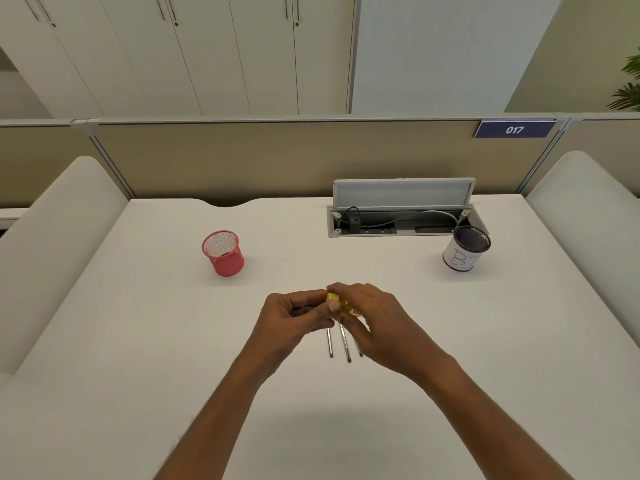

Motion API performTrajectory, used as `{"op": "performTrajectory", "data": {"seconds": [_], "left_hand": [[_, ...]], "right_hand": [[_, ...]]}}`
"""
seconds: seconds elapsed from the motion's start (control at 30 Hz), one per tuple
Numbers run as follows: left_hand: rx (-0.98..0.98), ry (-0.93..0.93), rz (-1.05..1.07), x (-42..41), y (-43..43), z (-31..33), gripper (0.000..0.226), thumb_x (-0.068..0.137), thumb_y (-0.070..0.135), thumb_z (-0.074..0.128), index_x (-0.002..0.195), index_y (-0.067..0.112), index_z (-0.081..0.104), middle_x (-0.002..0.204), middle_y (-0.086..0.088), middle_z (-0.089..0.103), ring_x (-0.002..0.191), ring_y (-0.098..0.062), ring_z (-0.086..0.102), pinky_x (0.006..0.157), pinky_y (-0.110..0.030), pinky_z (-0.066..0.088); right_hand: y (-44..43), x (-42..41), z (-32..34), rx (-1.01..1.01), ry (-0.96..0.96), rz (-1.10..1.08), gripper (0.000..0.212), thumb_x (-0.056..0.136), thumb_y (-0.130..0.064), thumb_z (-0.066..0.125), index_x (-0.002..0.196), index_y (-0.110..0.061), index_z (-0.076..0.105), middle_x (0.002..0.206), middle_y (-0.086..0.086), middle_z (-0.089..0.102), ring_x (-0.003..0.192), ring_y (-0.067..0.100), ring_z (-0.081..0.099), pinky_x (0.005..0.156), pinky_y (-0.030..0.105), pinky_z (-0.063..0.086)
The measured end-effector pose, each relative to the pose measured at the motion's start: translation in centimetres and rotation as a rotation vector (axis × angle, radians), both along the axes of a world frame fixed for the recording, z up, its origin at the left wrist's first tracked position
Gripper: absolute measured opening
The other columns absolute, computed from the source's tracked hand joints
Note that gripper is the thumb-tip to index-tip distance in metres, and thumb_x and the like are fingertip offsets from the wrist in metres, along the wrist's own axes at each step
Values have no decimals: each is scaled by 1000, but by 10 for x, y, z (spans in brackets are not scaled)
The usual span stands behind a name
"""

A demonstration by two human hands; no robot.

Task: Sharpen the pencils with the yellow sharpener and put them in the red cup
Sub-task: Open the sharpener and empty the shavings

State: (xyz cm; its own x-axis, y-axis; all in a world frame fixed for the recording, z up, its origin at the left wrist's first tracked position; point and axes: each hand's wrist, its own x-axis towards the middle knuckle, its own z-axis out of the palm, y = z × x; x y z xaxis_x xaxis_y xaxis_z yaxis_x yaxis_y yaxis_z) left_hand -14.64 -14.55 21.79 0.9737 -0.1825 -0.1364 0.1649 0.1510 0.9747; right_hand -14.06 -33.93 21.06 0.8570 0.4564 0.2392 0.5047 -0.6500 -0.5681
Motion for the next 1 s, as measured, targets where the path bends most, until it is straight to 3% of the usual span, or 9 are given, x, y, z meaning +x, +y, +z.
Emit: {"op": "performTrajectory", "data": {"seconds": [0.2,0.33,0.5,0.57,0.73,0.87,1.0], "left_hand": [[54,55,-1,-2,1,3,25,89,26,76,108,11,81,97,-16,80,96,-30,77,91,-42,62],[74,64,-14,-4,4,4,24,88,28,76,105,11,82,93,-19,79,94,-34,76,89,-42,62],[122,-1,-39,-6,7,7,18,93,22,74,104,11,82,93,-14,80,91,-29,77,85,-38,62],[125,0,-36,-7,9,7,18,93,21,74,105,10,82,93,-15,80,92,-31,77,86,-41,63],[146,-16,-27,-8,10,7,18,94,19,73,106,9,81,92,-15,80,89,-30,78,84,-42,63],[147,-14,-16,-6,15,7,18,93,20,75,105,10,82,91,-15,80,89,-30,78,83,-41,63],[111,11,-28,-5,18,10,19,93,22,74,103,9,82,93,-19,79,92,-33,77,84,-40,63]], "right_hand": [[8,-5,0,-31,-34,-8,26,104,-32,52,130,-25,53,111,-12,61,97,11,49,82,24,44],[10,-6,-3,-90,-13,-24,40,104,-35,48,141,-19,48,111,-9,56,99,6,43,84,21,41],[13,-7,-3,-141,23,15,47,104,-39,41,147,-20,42,127,-6,62,109,14,57,92,31,49],[15,-5,-3,-104,30,38,37,104,-36,43,139,-23,47,118,-9,66,97,12,60,84,31,51],[19,-5,-2,-82,-6,34,29,103,-35,44,129,-24,52,100,-13,67,73,5,47,66,29,47],[23,-4,-2,-64,-25,25,30,103,-36,47,132,-29,51,92,-14,69,66,7,46,62,30,47],[27,-3,-1,51,22,25,34,104,-39,50,136,-31,51,97,-16,71,76,9,61,69,30,52]]}}
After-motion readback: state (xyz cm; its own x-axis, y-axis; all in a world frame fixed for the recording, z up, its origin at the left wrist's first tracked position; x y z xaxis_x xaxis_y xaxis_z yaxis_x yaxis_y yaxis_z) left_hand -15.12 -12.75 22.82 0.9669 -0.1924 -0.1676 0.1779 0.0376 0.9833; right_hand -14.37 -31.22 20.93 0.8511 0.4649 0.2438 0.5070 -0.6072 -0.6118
